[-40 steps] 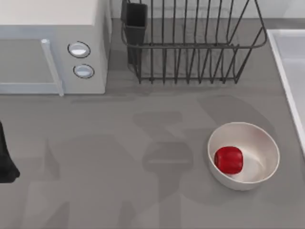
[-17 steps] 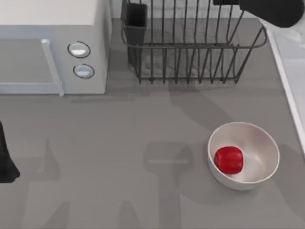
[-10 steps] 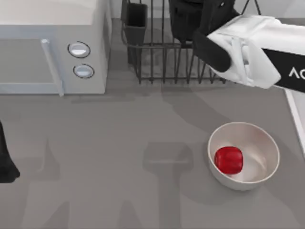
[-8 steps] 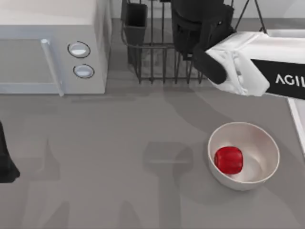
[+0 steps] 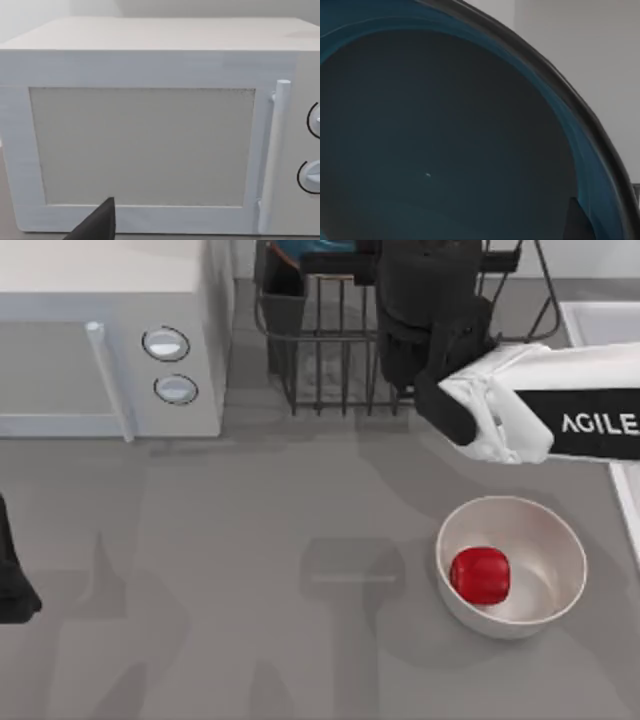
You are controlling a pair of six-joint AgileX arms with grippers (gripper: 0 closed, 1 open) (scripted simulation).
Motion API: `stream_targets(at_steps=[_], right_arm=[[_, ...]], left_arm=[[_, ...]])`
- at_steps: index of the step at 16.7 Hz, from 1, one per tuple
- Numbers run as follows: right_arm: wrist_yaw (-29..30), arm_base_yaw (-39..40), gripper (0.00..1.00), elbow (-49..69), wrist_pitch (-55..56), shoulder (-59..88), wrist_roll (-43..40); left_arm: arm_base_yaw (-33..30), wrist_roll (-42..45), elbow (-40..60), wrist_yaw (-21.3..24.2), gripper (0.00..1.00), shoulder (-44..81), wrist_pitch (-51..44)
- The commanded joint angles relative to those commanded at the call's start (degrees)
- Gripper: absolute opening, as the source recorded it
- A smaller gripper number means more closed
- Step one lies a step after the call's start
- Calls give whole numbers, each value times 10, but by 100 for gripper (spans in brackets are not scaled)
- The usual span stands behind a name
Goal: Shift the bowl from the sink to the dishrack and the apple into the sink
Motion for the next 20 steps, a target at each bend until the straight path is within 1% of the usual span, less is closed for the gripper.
stream_targets(at_steps=[13, 14, 20], right_arm=[[0, 0, 98, 0, 0, 0, 0], [0, 0, 100, 0, 0, 0, 0], [0, 0, 100, 0, 0, 0, 0]], left_arm=[[0, 0, 0, 0, 100, 0, 0], [0, 0, 0, 0, 100, 0, 0], [0, 0, 0, 0, 100, 0, 0]])
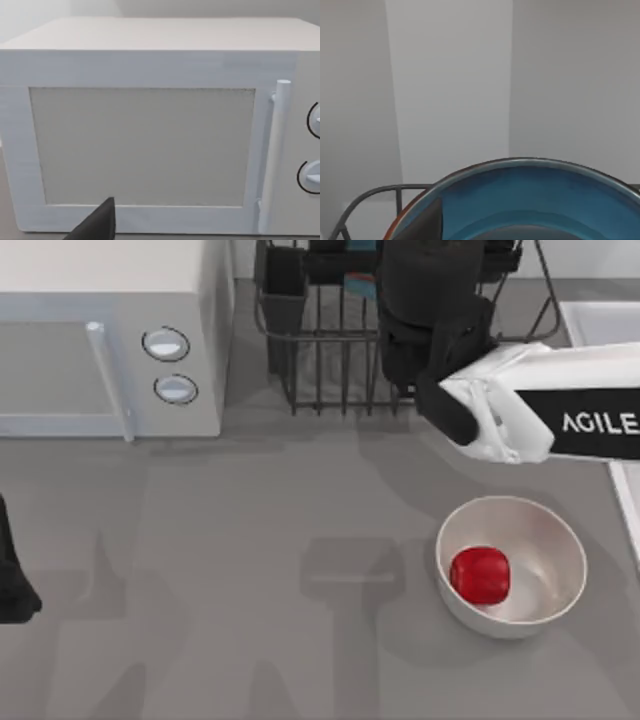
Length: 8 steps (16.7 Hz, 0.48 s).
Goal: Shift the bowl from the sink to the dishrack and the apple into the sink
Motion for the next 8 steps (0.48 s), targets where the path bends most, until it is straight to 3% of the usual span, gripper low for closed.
stream_targets(at_steps=[8], right_arm=[[-16, -41, 100, -59, -45, -87, 11]], left_arm=[[0, 0, 0, 0, 100, 0, 0]])
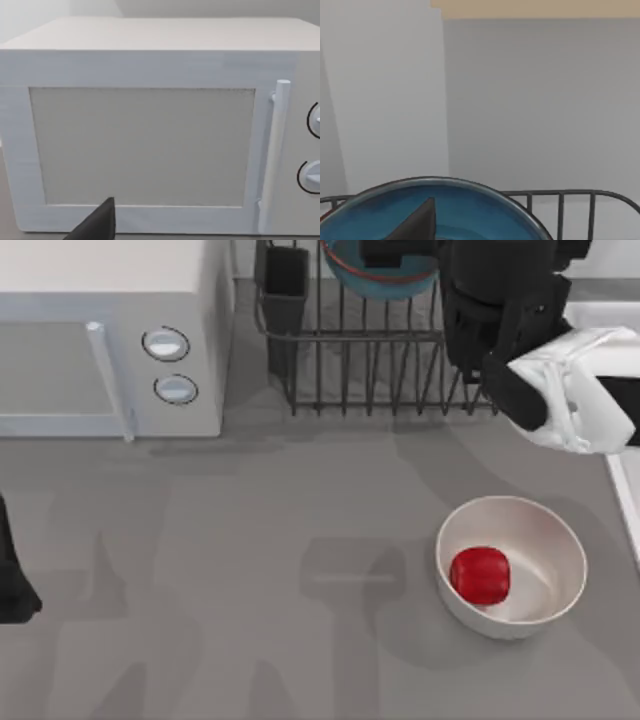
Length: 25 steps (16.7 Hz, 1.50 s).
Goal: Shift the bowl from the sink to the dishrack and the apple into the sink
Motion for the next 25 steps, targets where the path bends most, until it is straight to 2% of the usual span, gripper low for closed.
stream_targets(at_steps=[6, 17, 21, 25], right_arm=[[-70, -95, 100, -166, -112, -274, 16], [-288, -269, 100, -567, -309, -912, -3], [-347, -309, 100, -671, -346, -1047, -16], [-365, -321, 100, -705, -357, -1084, -21]], left_arm=[[0, 0, 0, 0, 100, 0, 0], [0, 0, 0, 0, 100, 0, 0], [0, 0, 0, 0, 100, 0, 0], [0, 0, 0, 0, 100, 0, 0]])
